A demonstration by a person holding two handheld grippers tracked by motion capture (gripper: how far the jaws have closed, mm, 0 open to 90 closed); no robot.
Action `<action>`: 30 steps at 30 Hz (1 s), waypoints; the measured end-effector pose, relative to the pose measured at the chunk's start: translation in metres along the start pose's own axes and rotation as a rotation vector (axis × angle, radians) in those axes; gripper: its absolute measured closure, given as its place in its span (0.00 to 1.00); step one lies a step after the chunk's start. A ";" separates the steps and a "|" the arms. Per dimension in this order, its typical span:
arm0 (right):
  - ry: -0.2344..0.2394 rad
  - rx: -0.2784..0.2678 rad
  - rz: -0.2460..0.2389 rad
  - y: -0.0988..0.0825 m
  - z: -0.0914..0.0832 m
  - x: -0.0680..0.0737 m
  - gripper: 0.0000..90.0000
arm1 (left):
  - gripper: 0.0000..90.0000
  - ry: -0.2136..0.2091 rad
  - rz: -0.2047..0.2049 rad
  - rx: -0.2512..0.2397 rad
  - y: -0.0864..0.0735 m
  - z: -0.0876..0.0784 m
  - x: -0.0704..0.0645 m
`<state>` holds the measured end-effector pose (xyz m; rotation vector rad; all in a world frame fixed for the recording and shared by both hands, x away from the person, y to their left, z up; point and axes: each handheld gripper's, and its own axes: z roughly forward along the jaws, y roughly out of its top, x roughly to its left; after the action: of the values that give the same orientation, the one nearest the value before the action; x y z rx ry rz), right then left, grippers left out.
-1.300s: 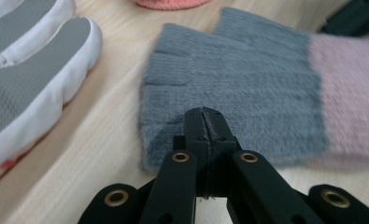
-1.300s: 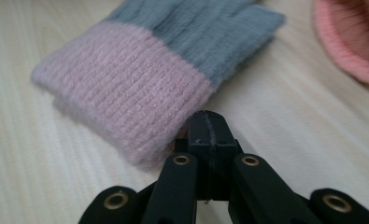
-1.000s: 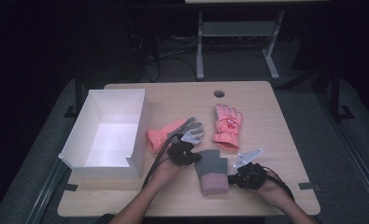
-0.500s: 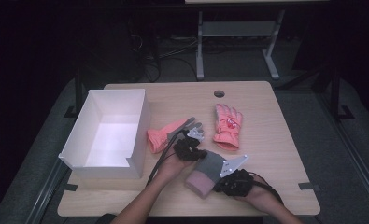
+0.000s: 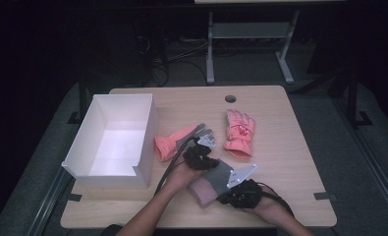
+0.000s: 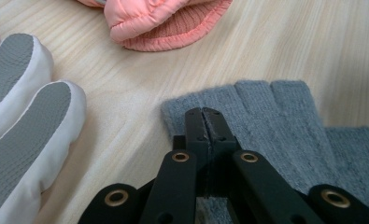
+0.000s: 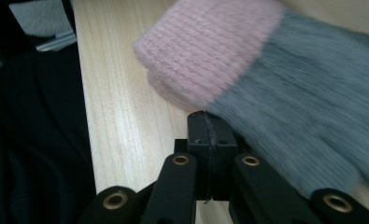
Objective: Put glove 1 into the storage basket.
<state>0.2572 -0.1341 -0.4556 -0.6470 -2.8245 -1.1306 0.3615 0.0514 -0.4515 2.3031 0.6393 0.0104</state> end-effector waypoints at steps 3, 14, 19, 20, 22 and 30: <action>-0.025 -0.017 0.035 -0.007 -0.014 -0.004 0.87 | 0.95 -0.011 0.000 -0.005 0.001 -0.004 -0.001; -0.175 -0.079 0.176 -0.034 -0.057 -0.023 0.53 | 0.57 -0.017 0.001 0.001 -0.005 -0.030 -0.014; -0.282 -0.090 0.259 -0.059 -0.075 -0.030 0.35 | 0.36 -0.004 -0.002 0.011 -0.011 -0.040 -0.022; -0.282 -0.090 0.259 -0.059 -0.075 -0.030 0.35 | 0.36 -0.002 -0.005 0.006 -0.012 -0.041 -0.023; -0.333 -0.099 0.276 -0.068 -0.079 -0.032 0.23 | 0.29 0.002 0.001 0.004 -0.014 -0.045 -0.027; -0.429 -0.130 0.362 -0.092 -0.088 -0.059 0.14 | 0.15 0.016 0.008 0.009 -0.026 -0.040 -0.042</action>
<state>0.2648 -0.2742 -0.4622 -1.5023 -2.7823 -1.2313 0.3061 0.0745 -0.4320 2.3169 0.6396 0.0302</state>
